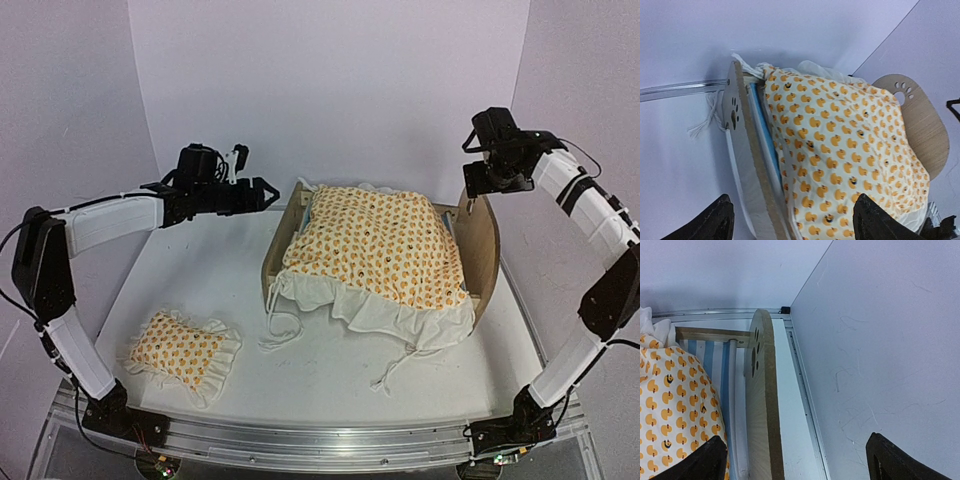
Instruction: Set up the pet bed
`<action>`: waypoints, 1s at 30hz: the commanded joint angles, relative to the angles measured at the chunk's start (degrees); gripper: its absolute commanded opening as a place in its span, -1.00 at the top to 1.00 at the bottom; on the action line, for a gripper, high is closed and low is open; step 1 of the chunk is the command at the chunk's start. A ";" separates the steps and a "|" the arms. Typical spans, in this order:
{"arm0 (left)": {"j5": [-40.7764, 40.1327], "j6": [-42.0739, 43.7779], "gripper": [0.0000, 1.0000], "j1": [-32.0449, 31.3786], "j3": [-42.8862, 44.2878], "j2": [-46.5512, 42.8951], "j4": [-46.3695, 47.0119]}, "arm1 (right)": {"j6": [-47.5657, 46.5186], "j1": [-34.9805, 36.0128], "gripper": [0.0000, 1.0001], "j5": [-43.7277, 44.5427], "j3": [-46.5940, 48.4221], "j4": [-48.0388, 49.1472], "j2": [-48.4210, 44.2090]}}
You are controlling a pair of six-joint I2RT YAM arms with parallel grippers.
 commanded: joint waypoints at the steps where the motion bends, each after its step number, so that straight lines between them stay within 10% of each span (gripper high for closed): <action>1: 1.55 2.26 -0.56 0.17 3.09 6.61 -3.37 | -1.43 -2.21 -0.97 -2.08 3.34 -2.44 2.95; 15: 11.88 -8.13 -0.38 -8.25 -10.49 2.19 7.44 | -0.04 -5.31 -0.84 -24.36 18.68 -5.79 18.65; 30: 3.91 -3.30 -0.46 -29.28 -14.87 -5.51 9.95 | -16.73 -5.37 -0.97 -22.25 35.21 12.73 29.55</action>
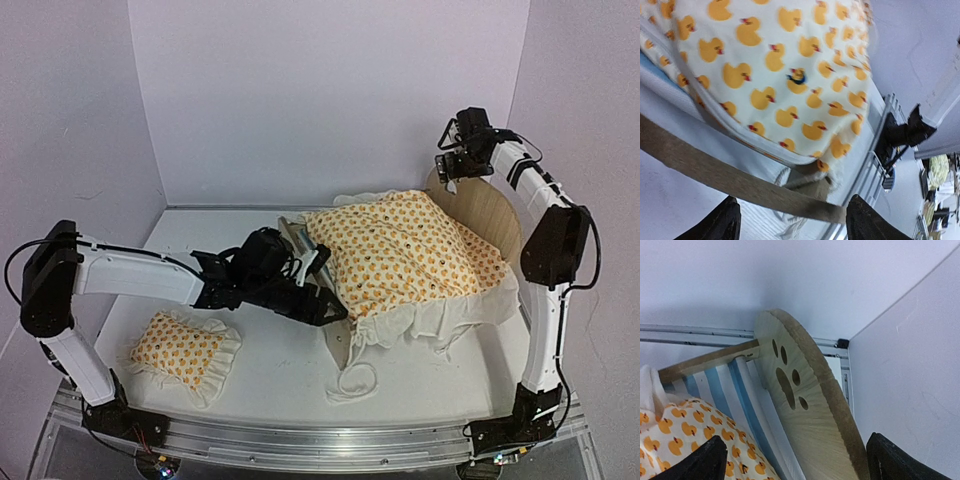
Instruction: Set up the pet bed
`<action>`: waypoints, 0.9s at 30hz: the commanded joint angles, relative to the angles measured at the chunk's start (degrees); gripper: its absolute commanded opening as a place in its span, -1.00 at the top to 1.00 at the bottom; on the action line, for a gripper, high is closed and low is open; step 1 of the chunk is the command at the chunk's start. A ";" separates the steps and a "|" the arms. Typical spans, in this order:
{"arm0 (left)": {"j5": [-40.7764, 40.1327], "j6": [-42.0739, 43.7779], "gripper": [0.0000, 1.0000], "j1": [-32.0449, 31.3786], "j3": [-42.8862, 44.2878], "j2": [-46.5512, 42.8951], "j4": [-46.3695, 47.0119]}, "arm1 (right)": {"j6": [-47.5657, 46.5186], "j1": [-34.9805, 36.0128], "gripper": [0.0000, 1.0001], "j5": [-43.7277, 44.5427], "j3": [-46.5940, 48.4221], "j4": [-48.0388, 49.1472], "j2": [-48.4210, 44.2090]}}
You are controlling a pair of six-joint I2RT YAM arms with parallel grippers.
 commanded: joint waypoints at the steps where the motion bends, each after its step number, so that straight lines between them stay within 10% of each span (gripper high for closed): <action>1: -0.76 10.84 -0.52 -2.26 0.69 -8.50 3.87 | -5.84 3.63 -0.97 1.91 6.21 6.52 -2.13; 8: -9.72 22.55 -0.83 10.66 3.60 -17.73 -6.89 | -9.12 4.13 -0.96 30.73 5.07 5.35 -11.49; 17: -5.54 16.07 -0.81 27.50 20.03 -4.66 -8.57 | 1.35 28.53 -0.96 -1.34 -11.05 1.21 -22.94; 27: -5.56 17.00 -0.80 28.67 10.49 -10.32 -7.50 | 7.55 41.91 -0.78 -5.43 -5.84 1.48 -5.21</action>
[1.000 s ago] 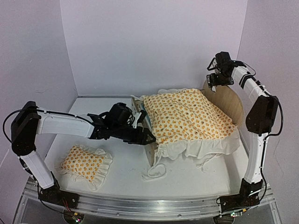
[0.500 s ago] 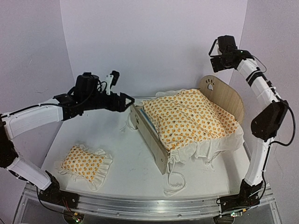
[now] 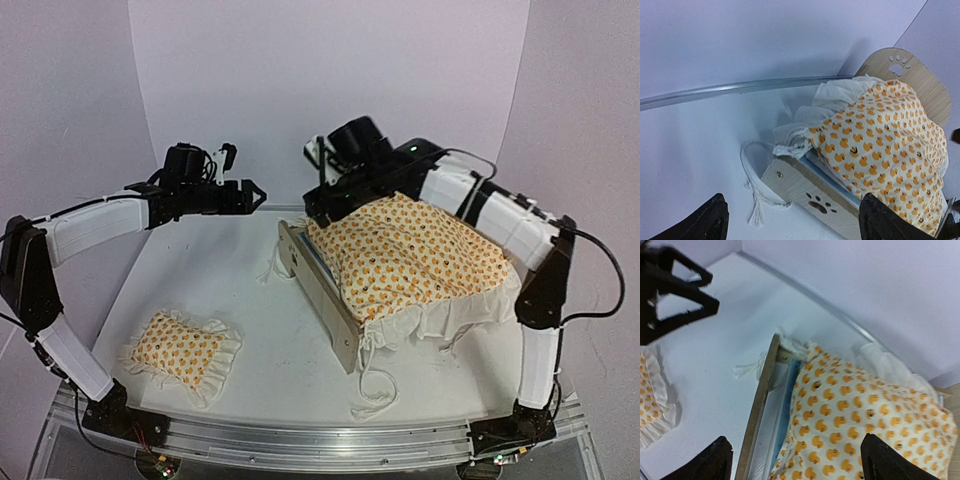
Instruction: Set up the pet bed
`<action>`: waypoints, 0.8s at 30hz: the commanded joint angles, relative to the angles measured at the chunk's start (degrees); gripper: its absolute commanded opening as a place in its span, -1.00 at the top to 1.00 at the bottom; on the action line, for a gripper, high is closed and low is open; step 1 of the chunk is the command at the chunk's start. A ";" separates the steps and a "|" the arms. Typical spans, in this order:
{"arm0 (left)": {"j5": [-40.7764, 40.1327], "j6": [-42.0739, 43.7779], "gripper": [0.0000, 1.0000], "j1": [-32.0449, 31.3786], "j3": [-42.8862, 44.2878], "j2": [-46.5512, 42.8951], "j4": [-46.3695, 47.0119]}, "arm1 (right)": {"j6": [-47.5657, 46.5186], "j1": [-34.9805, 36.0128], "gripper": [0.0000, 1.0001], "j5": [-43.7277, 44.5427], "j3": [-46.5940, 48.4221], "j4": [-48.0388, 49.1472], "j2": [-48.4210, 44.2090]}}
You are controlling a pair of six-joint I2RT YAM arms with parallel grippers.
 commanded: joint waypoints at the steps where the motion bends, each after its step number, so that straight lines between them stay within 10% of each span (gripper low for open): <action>1: 1.21 -0.48 -0.80 -0.11 -6.64 -7.12 1.17 | 3.00 2.37 -0.74 -3.41 4.47 -0.30 8.70; 10: -0.76 -0.16 -0.80 0.03 -15.51 -15.49 1.24 | -0.05 2.96 -0.24 -1.11 10.41 -0.09 21.58; 15: -1.09 0.68 -0.80 0.07 -15.88 -17.23 1.24 | -4.10 3.06 0.70 -7.08 11.34 -0.44 23.60; 24: -3.66 1.20 -0.80 0.15 -15.54 -18.02 1.24 | -23.81 3.69 1.00 -21.61 3.28 -7.15 17.68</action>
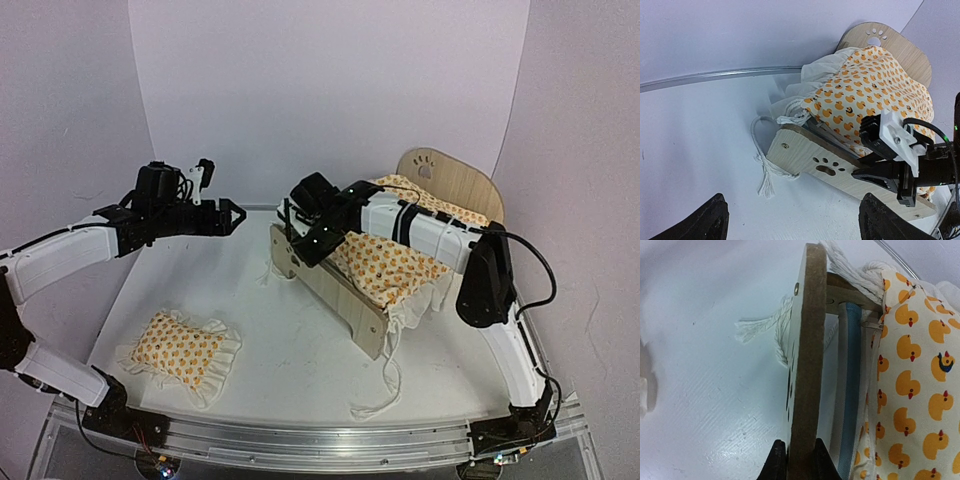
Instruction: Set up the pet bed
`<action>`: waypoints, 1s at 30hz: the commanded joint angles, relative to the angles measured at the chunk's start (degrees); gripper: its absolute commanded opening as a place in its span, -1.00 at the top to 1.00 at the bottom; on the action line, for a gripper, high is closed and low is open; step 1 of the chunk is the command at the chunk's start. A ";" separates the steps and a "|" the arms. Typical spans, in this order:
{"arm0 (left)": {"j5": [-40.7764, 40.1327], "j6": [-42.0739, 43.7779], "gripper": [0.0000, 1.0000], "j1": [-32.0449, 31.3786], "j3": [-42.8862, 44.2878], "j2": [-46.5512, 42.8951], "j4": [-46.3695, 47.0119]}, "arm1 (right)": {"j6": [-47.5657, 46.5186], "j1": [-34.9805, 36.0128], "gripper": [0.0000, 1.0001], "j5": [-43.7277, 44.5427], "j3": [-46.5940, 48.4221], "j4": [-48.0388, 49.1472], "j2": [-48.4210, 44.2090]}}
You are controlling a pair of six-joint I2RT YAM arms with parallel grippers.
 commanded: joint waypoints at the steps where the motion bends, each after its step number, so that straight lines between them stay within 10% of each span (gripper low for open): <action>1: -1.56 0.68 -0.80 0.16 0.54 -2.34 2.09 | -26.08 2.75 1.00 -15.22 -8.05 -4.27 -6.99; 7: 0.59 0.68 -0.80 0.32 1.36 -0.28 3.09 | -29.75 5.85 1.00 -22.73 -35.46 -1.61 -26.22; 15: 6.73 -1.39 -0.78 0.42 2.45 6.04 7.41 | -28.08 14.89 1.00 -10.89 -61.90 7.56 -41.67; 23: 9.75 -4.58 -0.77 0.42 1.30 9.03 12.31 | -44.25 13.17 1.00 15.90 -78.00 24.30 -52.55; 28: 14.33 -7.62 -0.76 0.42 0.40 12.04 16.52 | -55.96 1.80 1.00 11.70 -80.83 33.15 -58.69; 30: 15.07 -7.92 -0.75 0.50 1.68 13.11 16.54 | -57.12 1.49 0.68 10.88 -80.74 33.17 -60.68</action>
